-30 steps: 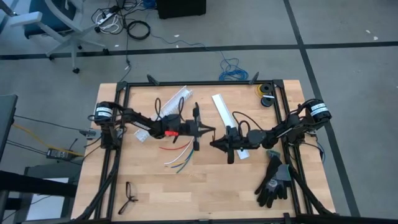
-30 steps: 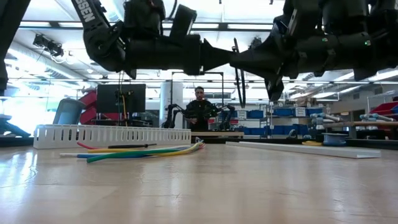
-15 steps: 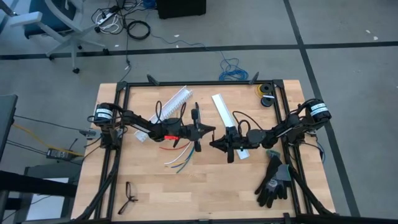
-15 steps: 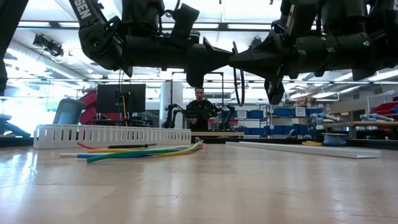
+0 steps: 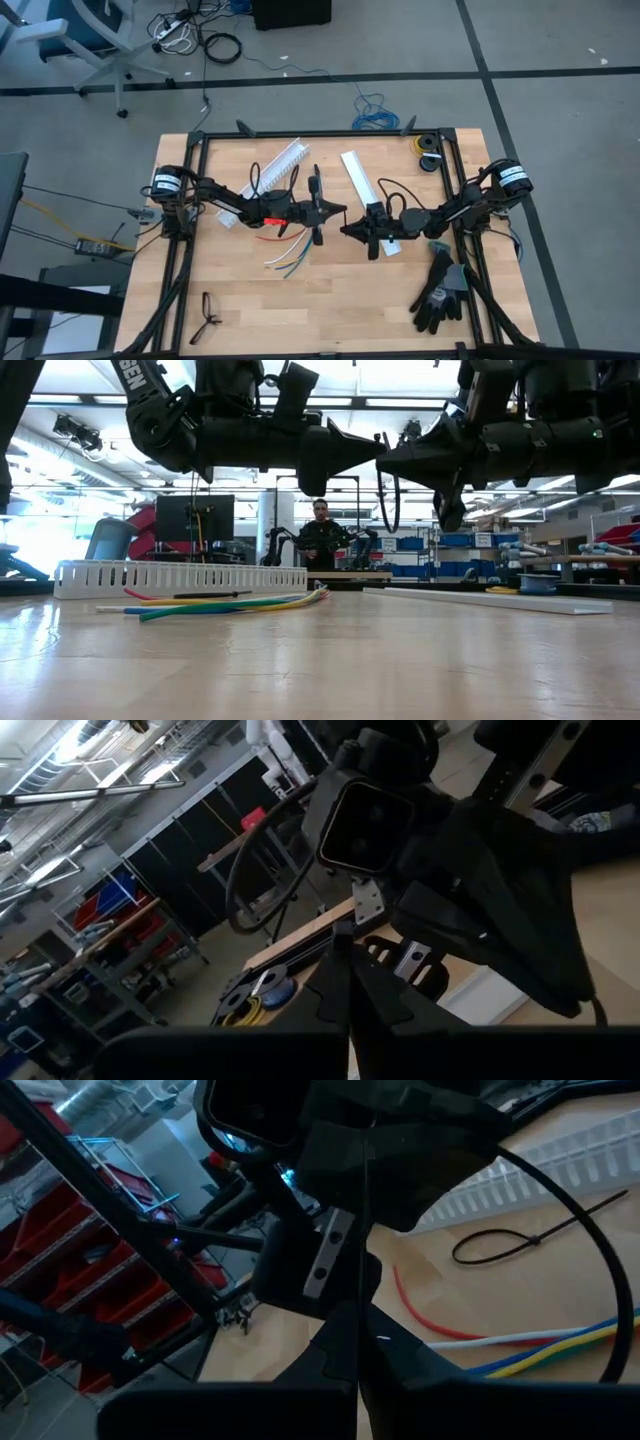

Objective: Ziptie cables
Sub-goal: Prepare the black zip tie to wrap the cable wires

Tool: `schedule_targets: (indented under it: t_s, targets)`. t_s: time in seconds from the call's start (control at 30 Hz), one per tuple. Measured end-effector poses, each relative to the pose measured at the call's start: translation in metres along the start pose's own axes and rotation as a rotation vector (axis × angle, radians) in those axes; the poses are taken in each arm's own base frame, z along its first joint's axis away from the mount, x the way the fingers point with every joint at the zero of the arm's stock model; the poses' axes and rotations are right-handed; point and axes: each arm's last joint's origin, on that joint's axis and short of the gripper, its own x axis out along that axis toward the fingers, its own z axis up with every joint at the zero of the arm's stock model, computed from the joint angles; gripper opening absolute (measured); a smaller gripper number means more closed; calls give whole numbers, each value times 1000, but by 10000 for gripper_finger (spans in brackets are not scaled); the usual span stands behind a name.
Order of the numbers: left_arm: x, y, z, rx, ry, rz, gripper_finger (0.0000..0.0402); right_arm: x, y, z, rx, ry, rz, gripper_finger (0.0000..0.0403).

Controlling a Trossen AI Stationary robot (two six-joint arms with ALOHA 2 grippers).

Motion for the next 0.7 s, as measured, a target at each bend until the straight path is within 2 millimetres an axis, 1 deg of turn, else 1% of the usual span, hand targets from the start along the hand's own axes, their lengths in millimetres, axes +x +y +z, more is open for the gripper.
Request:
schedule_targets:
  t_s: [0.7]
  targets:
    - [0, -1, 0, 24, -6, -12, 1, 2, -6, 3, 5, 10, -1, 0]
